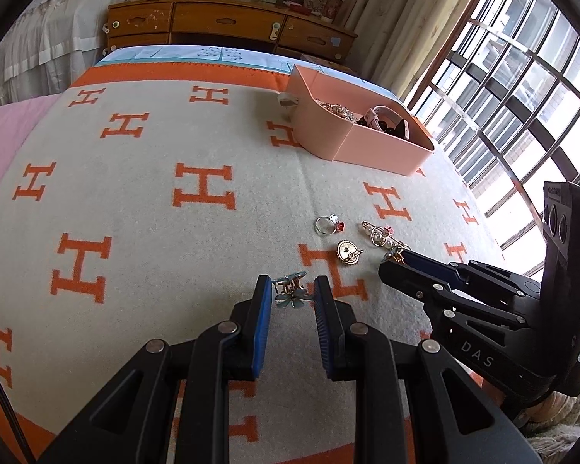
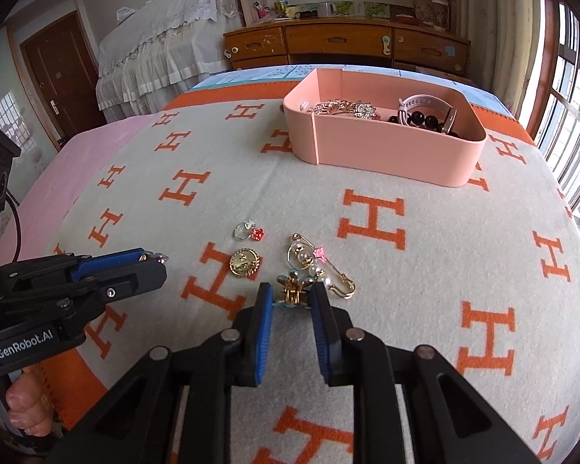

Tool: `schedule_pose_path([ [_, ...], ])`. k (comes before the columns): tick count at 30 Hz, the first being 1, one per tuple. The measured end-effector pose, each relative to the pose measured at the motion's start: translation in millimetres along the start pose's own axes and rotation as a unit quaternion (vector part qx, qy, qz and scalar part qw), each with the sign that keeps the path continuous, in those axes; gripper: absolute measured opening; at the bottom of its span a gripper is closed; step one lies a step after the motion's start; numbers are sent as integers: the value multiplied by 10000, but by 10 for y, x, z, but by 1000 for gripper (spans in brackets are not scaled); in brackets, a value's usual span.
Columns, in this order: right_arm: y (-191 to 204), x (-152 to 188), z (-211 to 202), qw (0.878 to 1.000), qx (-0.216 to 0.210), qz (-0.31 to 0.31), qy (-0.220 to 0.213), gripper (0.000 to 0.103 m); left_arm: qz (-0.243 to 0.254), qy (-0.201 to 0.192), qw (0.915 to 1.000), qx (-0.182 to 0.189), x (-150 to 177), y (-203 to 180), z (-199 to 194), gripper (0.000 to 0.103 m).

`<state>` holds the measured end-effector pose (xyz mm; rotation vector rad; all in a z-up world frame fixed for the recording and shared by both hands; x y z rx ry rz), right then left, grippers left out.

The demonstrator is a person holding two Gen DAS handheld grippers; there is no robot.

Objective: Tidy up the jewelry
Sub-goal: 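Carry both brooches into the pink tray and open both grippers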

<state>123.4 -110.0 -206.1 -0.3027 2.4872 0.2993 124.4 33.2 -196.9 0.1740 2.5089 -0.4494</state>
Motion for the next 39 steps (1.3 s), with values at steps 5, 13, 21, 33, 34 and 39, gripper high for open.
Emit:
schedule_pose_path([
  [5, -16, 33, -59, 9995, -319, 47, 52, 20, 94, -19, 10000, 27, -44, -90, -37, 20],
  [13, -206, -264, -321, 9973, -656, 275, -203, 20, 188, -51, 9996, 206, -516, -271, -170, 20],
  [21, -585, -1076, -629, 9930, -635, 567, -813, 20, 477, -141, 9988, -27, -1413, -501, -49, 20],
  [33, -1124, -1741, 48, 9886, -633, 1329, -308, 20, 283, 579, 9979, -98, -2215, -626, 1075, 20],
  [34, -1137, -1753, 109, 9884, -638, 1354, -260, 20, 266, 612, 9977, -129, -2228, -632, 1154, 20],
  [39, -1185, -1830, 309, 9875, -588, 1444, -244, 21, 219, 716, 9969, -260, -2274, -635, 1452, 20],
])
Point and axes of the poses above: each gripper's, at about its wrist camera, not at the fingertips, and z roughly the way its jaws point, y to its left, x to its underside, the point moved 4 cm from there along z, roughly the way its jaws point, and after that the axes turned 4 degrees about z, right-handed, at the moved point
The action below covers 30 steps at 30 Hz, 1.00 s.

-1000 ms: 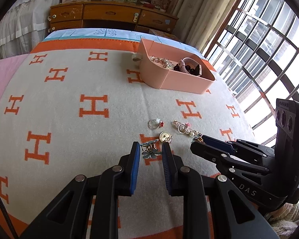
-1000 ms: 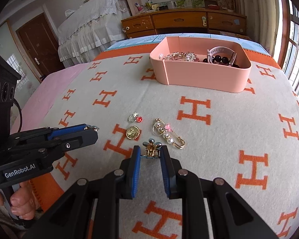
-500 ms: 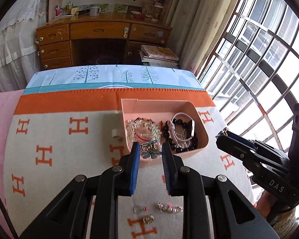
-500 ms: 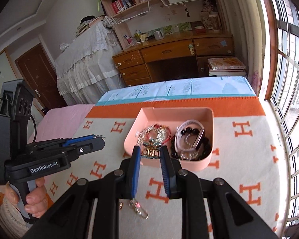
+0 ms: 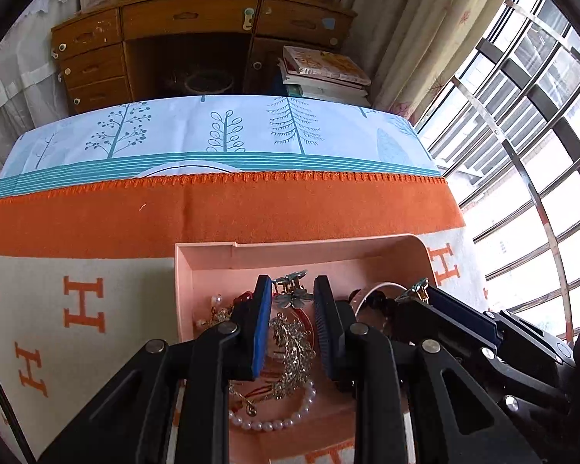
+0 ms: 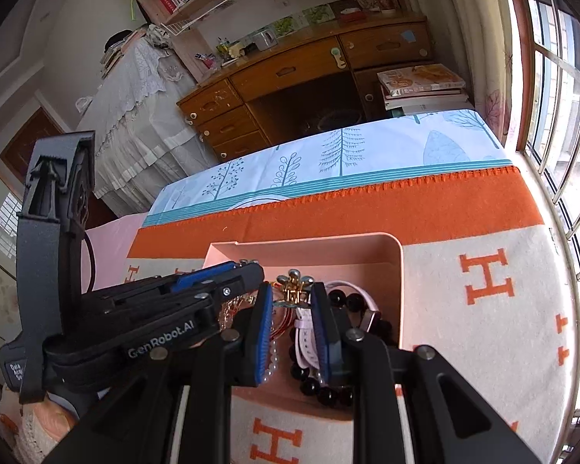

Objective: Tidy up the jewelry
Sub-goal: 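Carry both brooches into the pink tray and open both grippers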

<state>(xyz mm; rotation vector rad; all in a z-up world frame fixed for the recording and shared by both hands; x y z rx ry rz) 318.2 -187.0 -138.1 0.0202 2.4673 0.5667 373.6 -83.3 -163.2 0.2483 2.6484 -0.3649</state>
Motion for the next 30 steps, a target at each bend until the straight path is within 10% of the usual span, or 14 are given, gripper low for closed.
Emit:
schedule_pose_path([
  [6, 3, -122, 199, 9996, 268, -109, -13, 22, -253, 40, 9996, -94, -59, 135, 166, 22],
  [17, -82, -84, 130, 9997, 217, 96, 14, 24, -220, -130, 9997, 33, 88, 193, -166, 62],
  [30, 164, 396, -511, 9994, -8, -227, -248, 24, 87, -553, 9980, -300, 576, 161, -1025, 67],
])
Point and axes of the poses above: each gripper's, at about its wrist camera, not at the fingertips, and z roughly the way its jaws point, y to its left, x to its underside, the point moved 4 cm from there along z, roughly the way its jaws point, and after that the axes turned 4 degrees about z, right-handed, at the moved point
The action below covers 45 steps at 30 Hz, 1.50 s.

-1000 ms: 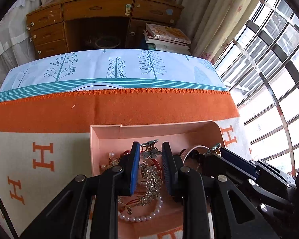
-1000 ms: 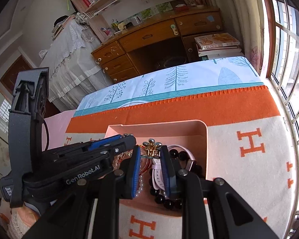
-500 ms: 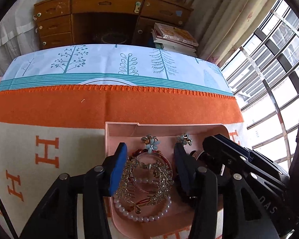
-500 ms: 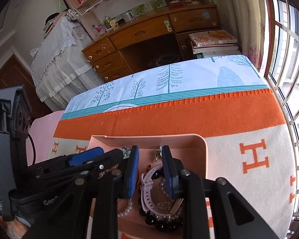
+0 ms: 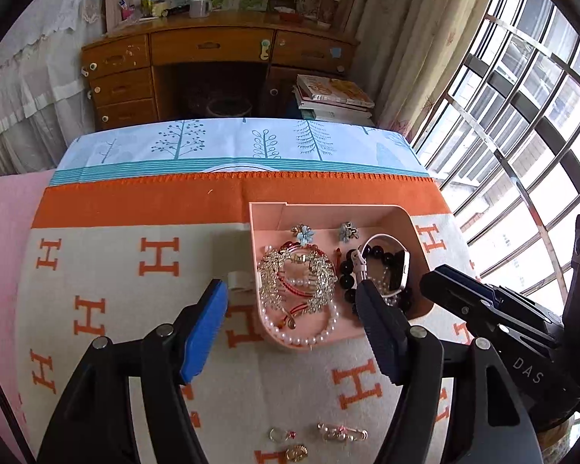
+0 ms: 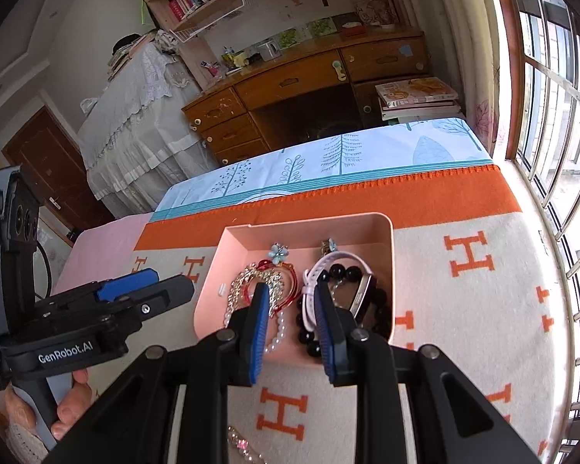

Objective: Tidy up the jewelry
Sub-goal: 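Carry both brooches into the pink tray and open both grippers, then lower the left gripper onto the gold coin charm and close on it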

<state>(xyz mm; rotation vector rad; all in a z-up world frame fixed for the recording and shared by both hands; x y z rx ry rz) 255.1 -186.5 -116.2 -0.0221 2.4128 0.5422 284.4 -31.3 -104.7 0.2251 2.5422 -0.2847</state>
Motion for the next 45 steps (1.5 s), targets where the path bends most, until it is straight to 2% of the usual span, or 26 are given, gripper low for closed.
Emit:
schedule_pose_path([
  [6, 216, 326, -234, 9992, -146, -381, -30, 24, 49, -161, 9997, -187, 301, 34, -329, 67],
  [11, 351, 629, -303, 9968, -186, -772, 46, 24, 0, -218, 9992, -328, 552, 87, -451, 67],
  [22, 316, 1167, -226, 9918, -29, -1239, 300, 24, -134, 317, 9992, -202, 1244, 45, -131, 67],
  [24, 274, 1241, -192, 9919, -29, -1216, 371, 24, -99, 418, 9988, -220, 1354, 12, -47, 64],
  [28, 196, 1331, -146, 9926, -60, -1115, 473, 24, -67, 609, 9979, -189, 1509, -46, 91, 51],
  [31, 163, 1366, -133, 9932, -119, -1048, 484, 24, -98, 695, 9974, -149, 1585, -64, 153, 50],
  [37, 125, 1427, -106, 9931, -245, -1020, 517, 24, 76, 620, 9973, -388, 1606, -157, 170, 48],
  [42, 96, 1467, -74, 9930, -304, -973, 597, 24, 346, 574, 9946, -794, 1582, -255, 199, 34],
  [44, 82, 1476, -70, 9930, -329, -954, 617, 24, 398, 587, 9945, -773, 1575, -301, 202, 23],
  [45, 75, 1479, -69, 9930, -338, -944, 623, 24, 416, 596, 9944, -764, 1575, -314, 196, 21],
])
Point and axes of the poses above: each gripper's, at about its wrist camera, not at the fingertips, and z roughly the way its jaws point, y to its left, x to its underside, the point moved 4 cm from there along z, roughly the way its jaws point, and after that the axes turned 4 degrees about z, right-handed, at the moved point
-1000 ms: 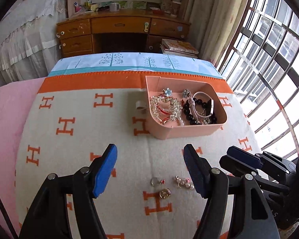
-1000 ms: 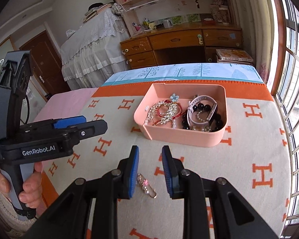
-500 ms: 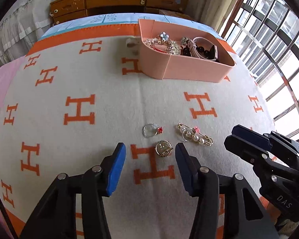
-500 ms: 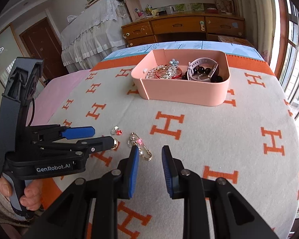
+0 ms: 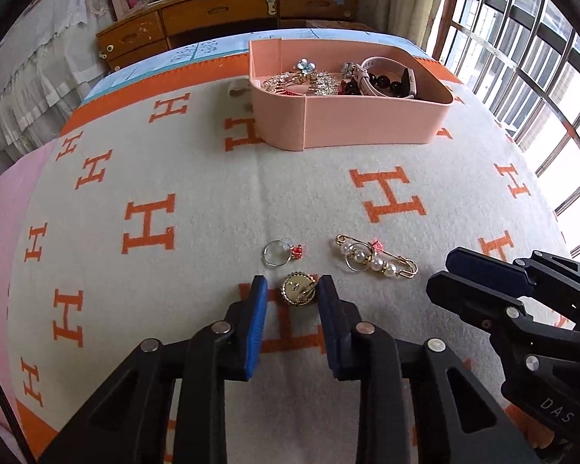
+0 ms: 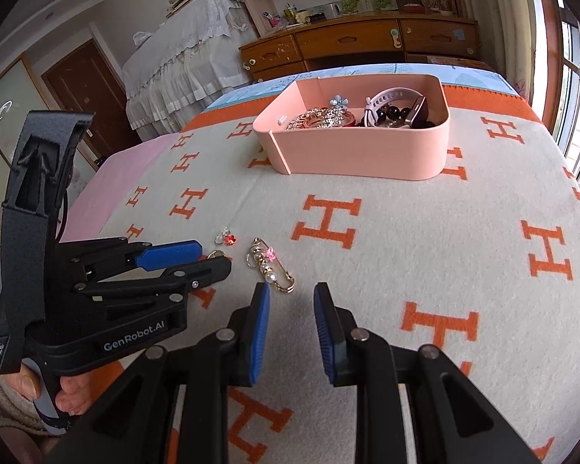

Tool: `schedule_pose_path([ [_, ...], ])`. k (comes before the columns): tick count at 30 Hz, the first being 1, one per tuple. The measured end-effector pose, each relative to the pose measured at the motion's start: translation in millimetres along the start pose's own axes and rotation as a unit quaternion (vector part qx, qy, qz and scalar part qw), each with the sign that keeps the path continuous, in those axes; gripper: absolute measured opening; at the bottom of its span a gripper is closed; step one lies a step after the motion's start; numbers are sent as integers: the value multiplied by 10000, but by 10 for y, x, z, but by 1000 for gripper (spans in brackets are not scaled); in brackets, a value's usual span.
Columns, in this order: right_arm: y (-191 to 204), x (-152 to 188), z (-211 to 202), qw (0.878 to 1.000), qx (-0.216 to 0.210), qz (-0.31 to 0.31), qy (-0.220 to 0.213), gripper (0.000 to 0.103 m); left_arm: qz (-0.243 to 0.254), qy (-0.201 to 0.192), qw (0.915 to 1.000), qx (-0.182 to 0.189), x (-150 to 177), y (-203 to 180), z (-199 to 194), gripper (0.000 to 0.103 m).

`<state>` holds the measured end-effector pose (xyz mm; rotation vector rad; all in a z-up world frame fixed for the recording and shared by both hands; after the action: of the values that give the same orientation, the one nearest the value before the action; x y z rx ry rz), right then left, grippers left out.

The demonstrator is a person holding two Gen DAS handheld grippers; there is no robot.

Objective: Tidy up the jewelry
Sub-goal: 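Lower the left gripper onto the gold coin charm and close on it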

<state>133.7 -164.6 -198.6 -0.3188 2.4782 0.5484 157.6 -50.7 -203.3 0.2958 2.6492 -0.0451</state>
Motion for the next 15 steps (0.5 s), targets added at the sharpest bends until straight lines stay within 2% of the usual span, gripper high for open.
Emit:
schedule_pose_path([
  [2, -3, 5, 3, 10000, -20, 8, 9, 24, 39, 2, 10000, -31, 9, -33, -12, 18],
  [6, 3, 4, 6, 10000, -36, -1, 16, 24, -1, 14, 10000, 53, 21, -23, -21, 18],
  [15, 42, 12, 60, 9999, -3, -90, 92, 24, 141, -34, 9999, -2, 30, -50, -18, 18],
])
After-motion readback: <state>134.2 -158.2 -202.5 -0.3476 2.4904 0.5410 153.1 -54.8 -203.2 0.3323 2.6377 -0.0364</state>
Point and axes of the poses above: each gripper's, at about its wrist camera, not at the fingertips, and z roughly the way its jaws point, y to its left, x to its underside, the point moved 4 cm from there along z, roughly the way its jaws point, and after that the axes turned 4 degrees about z, right-handed, at the moved point
